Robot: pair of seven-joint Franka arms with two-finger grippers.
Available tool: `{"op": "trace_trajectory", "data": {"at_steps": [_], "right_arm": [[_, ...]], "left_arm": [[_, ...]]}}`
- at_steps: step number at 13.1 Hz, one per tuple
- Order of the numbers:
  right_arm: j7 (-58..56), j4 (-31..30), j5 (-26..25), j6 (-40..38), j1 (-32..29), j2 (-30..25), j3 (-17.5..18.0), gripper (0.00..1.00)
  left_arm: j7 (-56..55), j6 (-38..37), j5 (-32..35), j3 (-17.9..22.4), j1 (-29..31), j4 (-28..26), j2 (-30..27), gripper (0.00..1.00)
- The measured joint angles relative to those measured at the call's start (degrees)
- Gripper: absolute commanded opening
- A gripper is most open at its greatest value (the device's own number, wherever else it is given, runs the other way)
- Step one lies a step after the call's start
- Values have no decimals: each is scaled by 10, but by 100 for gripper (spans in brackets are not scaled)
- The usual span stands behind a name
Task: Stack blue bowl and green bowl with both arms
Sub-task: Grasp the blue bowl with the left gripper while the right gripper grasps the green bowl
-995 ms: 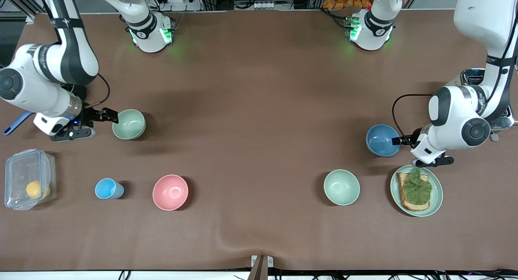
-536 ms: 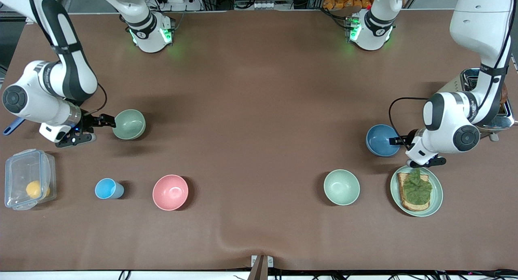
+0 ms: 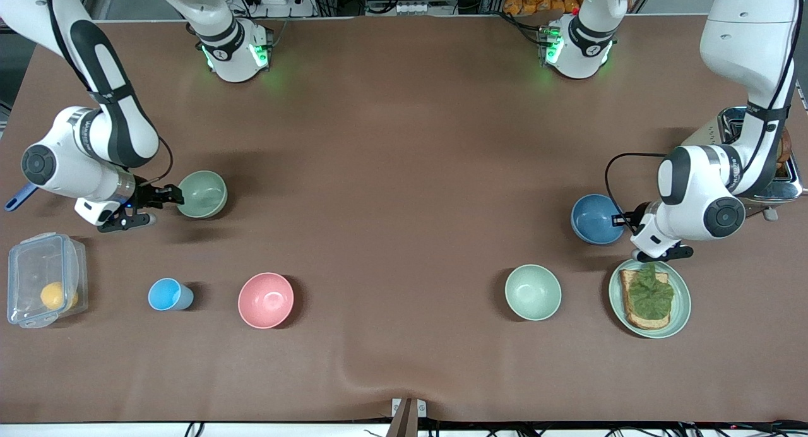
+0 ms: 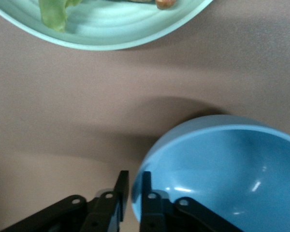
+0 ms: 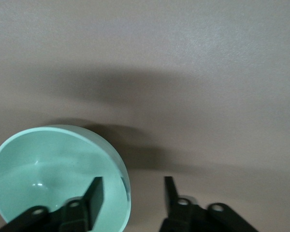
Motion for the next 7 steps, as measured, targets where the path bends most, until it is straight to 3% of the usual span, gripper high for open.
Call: {"op": "trace_trajectory", "data": {"at_steps": [1,4,7], "right_arm": [[0,-9,5,14,0,0,1,46],[0,-26,9,37,0,2,3,4],[1,-26,15,38,0,1,4,0]], "left_arm": [[0,0,0,0,0,0,0,0],[0,-4,-1,-4,-2,7,-4,0],[0,-3,-1,-11,-2,15,-4,0]]}}
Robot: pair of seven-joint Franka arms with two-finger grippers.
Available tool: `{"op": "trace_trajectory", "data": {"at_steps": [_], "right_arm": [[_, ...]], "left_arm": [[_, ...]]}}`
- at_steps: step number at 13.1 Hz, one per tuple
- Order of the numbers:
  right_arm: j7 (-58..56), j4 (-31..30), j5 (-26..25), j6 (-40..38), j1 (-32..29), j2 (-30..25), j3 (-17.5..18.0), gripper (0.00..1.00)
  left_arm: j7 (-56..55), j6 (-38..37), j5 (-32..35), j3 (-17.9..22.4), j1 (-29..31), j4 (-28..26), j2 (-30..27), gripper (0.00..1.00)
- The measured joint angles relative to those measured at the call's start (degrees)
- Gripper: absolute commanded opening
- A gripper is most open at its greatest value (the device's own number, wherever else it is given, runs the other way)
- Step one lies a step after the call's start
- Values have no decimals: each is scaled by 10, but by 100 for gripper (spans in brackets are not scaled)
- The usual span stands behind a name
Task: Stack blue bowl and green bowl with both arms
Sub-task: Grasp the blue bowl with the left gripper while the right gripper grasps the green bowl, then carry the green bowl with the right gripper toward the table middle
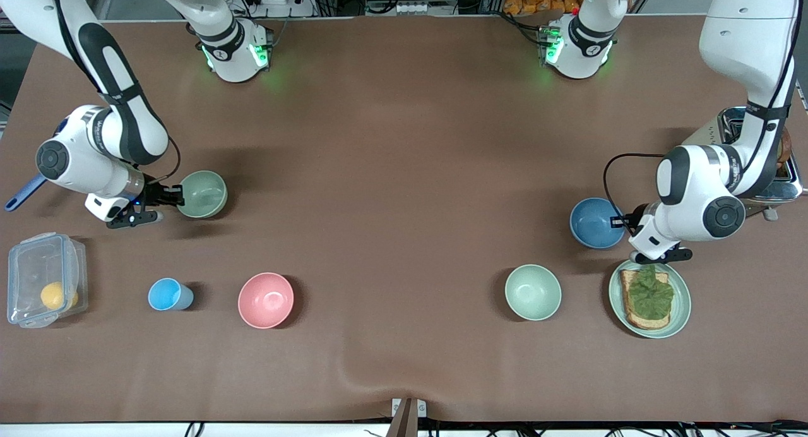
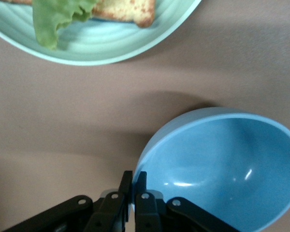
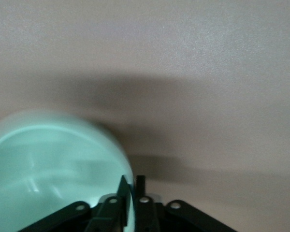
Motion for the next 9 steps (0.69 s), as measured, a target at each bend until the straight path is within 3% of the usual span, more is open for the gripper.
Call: {"op": "trace_trajectory", "data": {"at_steps": [4,9], "right_arm": [[14,1,57,-24,4,-1,6,0],[188,5,83,-51,64,-16,9,0]], "left_arm": [[0,-3,0,-18,0,28,-5,0],[0,-85,0,-34,0,94,-25,0]]}}
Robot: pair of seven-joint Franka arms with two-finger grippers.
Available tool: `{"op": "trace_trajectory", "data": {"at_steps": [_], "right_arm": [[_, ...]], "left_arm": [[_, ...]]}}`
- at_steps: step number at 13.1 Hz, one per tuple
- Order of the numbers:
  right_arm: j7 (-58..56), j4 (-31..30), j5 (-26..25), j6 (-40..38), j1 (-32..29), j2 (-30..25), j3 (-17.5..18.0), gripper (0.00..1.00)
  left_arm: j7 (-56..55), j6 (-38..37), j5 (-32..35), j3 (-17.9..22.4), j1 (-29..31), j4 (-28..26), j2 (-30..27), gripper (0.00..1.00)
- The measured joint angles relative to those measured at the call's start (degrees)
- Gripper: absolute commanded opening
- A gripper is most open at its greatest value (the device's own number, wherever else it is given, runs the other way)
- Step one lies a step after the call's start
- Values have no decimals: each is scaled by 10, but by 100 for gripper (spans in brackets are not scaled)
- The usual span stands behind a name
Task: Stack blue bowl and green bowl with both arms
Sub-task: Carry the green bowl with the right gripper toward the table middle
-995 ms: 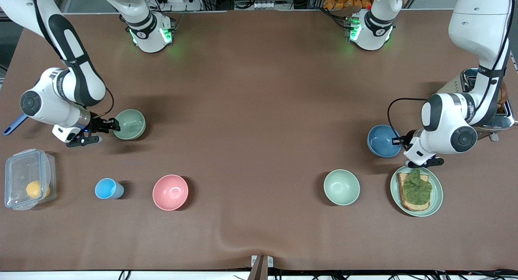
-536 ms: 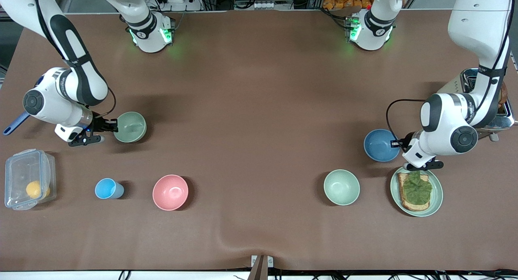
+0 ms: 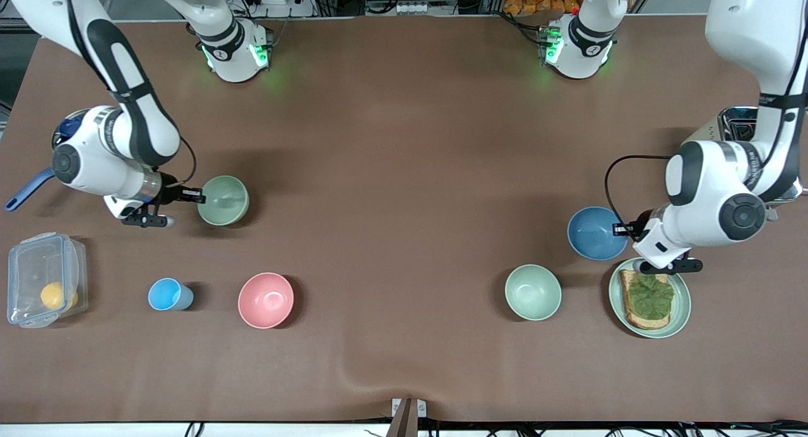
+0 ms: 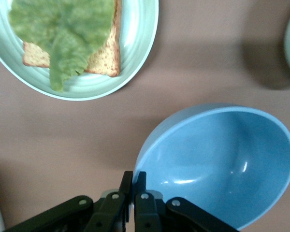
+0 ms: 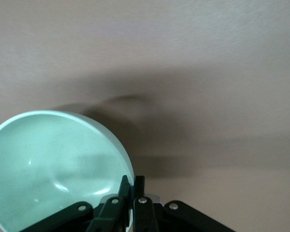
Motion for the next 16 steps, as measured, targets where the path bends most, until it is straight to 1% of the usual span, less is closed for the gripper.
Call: {"op": "trace_trajectory", "data": {"at_steps": [3,6,8,9,12,15,16], "right_arm": [[120,1,1,-11,58,-18,2,0],[272,1,3,-15,132,-37,4,0],[368,2,24,-10,181,-43,10,0],[422,2,37,5,211,-44,15,0],[570,4,51,55,302,-44,22,0],[646,18,93,82,363,-41,22,0],[673,25,100,99,383,-35,22,0]], "left_arm": [[0,-35,0,-11,0,44,-7,0],[0,-61,0,-24,-1,78,-8,0],[0,-69,0,-33,-1,91,-10,0],[0,-71,0,-37,-1,95,-11,0],[0,-80,0,-40,-1,108,-12,0],[0,-90,1,-38,3,112,-12,0],[0,-91,1,-37,5,112,-12,0]]}}
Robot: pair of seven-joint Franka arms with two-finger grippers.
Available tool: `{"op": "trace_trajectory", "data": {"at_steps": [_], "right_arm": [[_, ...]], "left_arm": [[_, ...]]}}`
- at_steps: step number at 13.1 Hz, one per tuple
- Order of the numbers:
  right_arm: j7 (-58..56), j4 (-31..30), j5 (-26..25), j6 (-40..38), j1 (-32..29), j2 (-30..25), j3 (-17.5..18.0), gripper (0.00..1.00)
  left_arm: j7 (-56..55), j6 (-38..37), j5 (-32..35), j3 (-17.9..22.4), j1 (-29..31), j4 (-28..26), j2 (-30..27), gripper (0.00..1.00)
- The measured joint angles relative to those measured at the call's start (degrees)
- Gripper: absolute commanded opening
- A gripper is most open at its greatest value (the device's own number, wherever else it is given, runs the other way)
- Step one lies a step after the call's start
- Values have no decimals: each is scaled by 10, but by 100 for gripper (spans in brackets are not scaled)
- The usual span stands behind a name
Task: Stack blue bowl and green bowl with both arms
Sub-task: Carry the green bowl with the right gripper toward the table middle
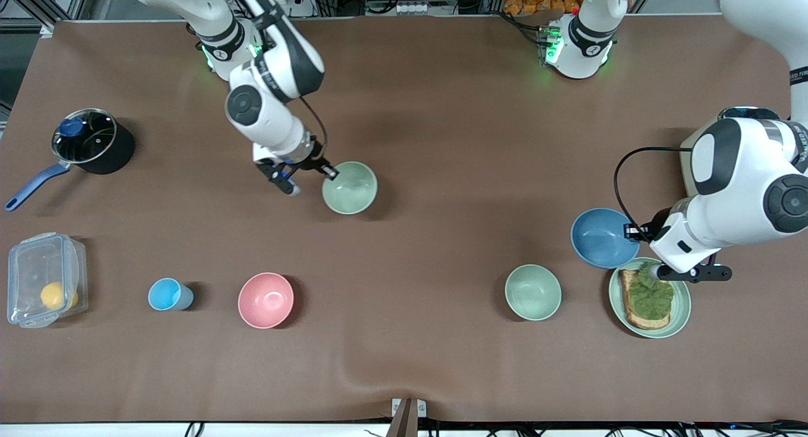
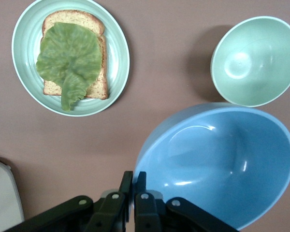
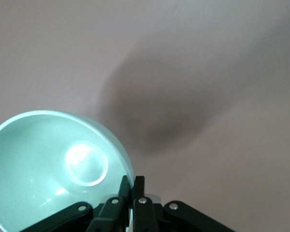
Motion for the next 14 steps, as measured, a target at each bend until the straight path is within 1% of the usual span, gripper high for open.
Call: {"op": "trace_trajectory", "data": {"at_steps": [3,5,7,11,14], "right_arm": [[77,19,3,55,59,35,0,0],[109,36,4,71,85,61,0,0],[130,53,4,84,100,86,0,0],[160,69,4,139,133,130,-2,0],[170,79,4,146,149,148,-3,0]], "left_arm": [[0,0,0,0,0,0,0,0],[0,0,0,-1,0,2,0,0],[0,0,0,-2,0,3,-1,0],[0,0,0,-2,-1,4,-4,0],[0,0,0,-4,-1,3,-4,0]]}}
